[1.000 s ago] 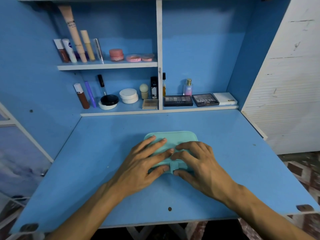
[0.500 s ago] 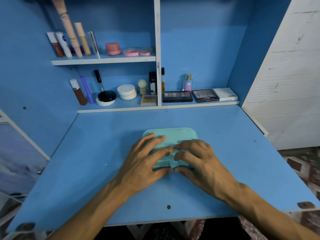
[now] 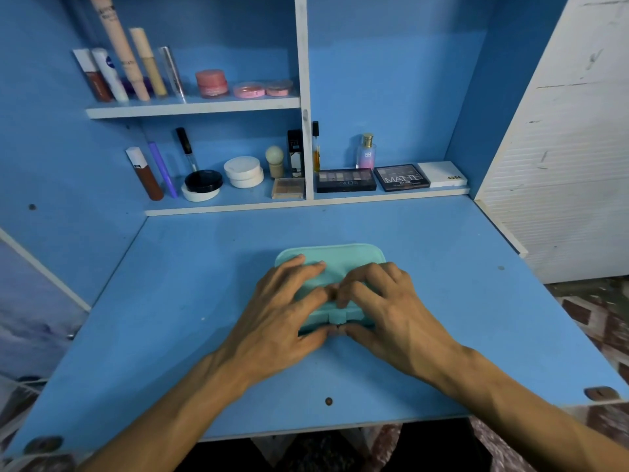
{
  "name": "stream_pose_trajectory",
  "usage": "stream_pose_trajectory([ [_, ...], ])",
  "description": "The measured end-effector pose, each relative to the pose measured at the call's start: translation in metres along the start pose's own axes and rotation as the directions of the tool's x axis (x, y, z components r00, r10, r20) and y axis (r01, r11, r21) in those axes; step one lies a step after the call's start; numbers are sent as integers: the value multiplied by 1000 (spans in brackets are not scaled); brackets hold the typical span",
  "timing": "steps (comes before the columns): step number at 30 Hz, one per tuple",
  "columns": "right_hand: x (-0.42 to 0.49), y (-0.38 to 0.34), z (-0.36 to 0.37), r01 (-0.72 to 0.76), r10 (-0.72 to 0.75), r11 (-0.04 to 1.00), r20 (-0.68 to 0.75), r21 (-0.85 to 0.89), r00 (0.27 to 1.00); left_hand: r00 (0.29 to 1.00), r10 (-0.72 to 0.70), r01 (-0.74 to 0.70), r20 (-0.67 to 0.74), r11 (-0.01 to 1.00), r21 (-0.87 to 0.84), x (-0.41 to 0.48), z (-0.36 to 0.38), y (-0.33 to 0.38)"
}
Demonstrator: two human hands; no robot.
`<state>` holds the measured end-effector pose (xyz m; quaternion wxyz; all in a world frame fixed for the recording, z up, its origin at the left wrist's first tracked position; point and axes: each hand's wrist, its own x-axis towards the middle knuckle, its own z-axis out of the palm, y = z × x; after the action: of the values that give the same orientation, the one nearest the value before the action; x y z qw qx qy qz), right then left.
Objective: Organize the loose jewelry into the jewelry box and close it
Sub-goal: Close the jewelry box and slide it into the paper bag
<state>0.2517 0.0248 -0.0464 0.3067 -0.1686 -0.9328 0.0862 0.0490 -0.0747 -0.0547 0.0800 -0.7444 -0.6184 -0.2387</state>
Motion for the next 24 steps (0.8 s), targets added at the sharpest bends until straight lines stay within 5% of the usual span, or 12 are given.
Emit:
stream_pose_trajectory([
  [24,0,2,-2,-20,21,1000,22,-18,1000,998,43,-42,-49,999,22,0,1,-3],
])
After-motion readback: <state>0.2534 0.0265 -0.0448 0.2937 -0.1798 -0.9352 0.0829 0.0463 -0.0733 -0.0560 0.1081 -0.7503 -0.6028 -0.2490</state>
